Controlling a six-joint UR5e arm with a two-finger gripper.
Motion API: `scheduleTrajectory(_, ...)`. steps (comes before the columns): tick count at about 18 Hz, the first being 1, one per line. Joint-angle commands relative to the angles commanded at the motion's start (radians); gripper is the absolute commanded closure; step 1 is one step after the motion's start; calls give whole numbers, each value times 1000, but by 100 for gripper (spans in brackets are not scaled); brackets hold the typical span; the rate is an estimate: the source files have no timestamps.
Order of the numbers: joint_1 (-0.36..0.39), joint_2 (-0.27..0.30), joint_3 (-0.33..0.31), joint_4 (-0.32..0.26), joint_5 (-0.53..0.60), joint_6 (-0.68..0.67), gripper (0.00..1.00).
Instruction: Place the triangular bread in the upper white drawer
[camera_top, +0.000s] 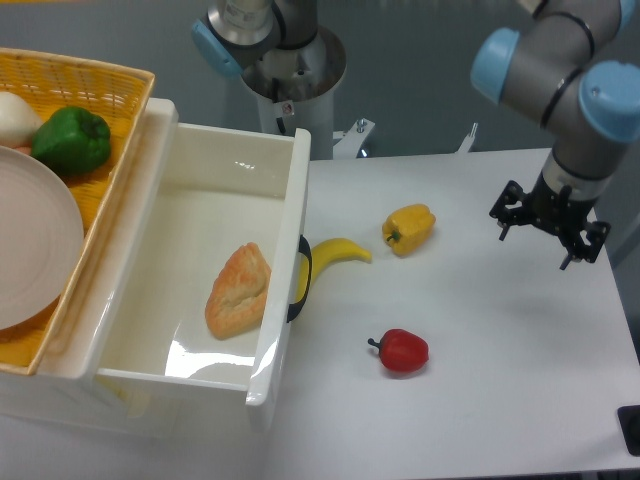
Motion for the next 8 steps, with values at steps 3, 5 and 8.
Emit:
scheduleTrajectory(3, 0, -32, 6, 14, -2, -1, 0)
scheduleTrajectory(5, 2, -46, 9, 19, -2, -1, 0)
scheduleTrajectory(8, 5, -71, 9, 52, -2, 0, 0)
